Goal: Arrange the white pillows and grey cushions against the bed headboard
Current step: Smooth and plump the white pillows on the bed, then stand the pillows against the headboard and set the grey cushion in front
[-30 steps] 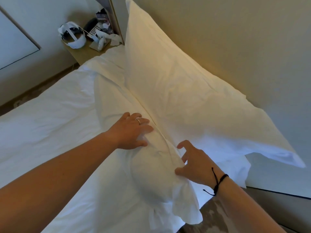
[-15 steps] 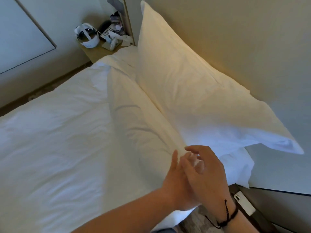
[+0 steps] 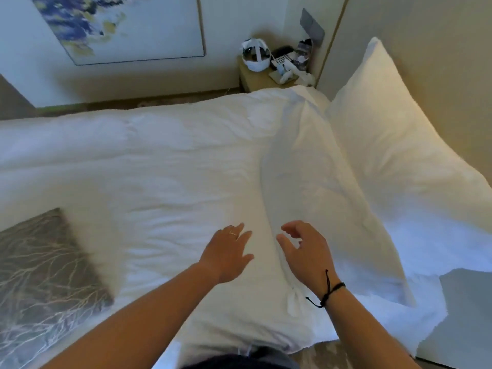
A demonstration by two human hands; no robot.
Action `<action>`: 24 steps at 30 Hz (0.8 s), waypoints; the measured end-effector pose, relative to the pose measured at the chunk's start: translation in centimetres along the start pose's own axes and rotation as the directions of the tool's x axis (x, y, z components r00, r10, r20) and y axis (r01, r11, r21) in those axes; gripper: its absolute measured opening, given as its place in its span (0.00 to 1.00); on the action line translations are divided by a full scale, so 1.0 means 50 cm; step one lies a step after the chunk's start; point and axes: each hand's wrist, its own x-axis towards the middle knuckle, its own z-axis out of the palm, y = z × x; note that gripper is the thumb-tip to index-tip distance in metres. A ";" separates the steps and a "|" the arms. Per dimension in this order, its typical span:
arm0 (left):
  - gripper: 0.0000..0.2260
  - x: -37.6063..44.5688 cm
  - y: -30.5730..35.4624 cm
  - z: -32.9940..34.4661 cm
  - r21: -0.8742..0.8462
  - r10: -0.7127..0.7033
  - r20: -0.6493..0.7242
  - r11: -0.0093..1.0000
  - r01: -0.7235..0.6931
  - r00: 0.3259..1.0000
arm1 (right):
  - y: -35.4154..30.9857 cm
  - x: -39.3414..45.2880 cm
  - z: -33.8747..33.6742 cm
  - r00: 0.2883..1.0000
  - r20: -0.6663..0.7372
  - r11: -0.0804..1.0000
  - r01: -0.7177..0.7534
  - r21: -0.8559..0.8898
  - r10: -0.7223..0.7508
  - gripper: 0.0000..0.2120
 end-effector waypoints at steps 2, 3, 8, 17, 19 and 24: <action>0.29 -0.044 -0.113 0.010 -0.090 -0.327 -0.057 0.943 0.321 0.943 | -0.046 -0.008 0.096 0.992 0.125 0.999 0.030 -0.030 -0.026 0.08; 0.28 -0.091 -0.168 0.038 -0.124 -0.360 -0.094 0.929 0.348 0.928 | -0.070 -0.013 0.146 0.981 0.189 0.997 0.052 -0.053 -0.041 0.08; 0.26 -0.326 -0.357 0.170 -0.336 -0.664 -0.023 0.710 0.619 0.748 | -0.183 -0.044 0.392 0.859 0.502 0.956 0.223 -0.192 -0.100 0.12; 0.27 -0.707 -0.540 0.408 -0.487 -0.901 0.116 0.315 0.815 0.418 | -0.324 -0.102 0.819 0.579 0.814 0.790 0.474 -0.388 0.053 0.25; 0.27 -0.771 -0.571 0.440 -0.518 -0.931 0.098 0.254 0.817 0.352 | -0.350 -0.102 0.918 0.539 0.838 0.807 0.453 -0.378 0.089 0.30; 0.28 -0.891 -0.610 0.488 -0.538 -0.966 0.089 0.158 0.828 0.242 | -0.395 -0.101 1.130 0.580 0.794 0.970 0.027 -0.243 0.183 0.26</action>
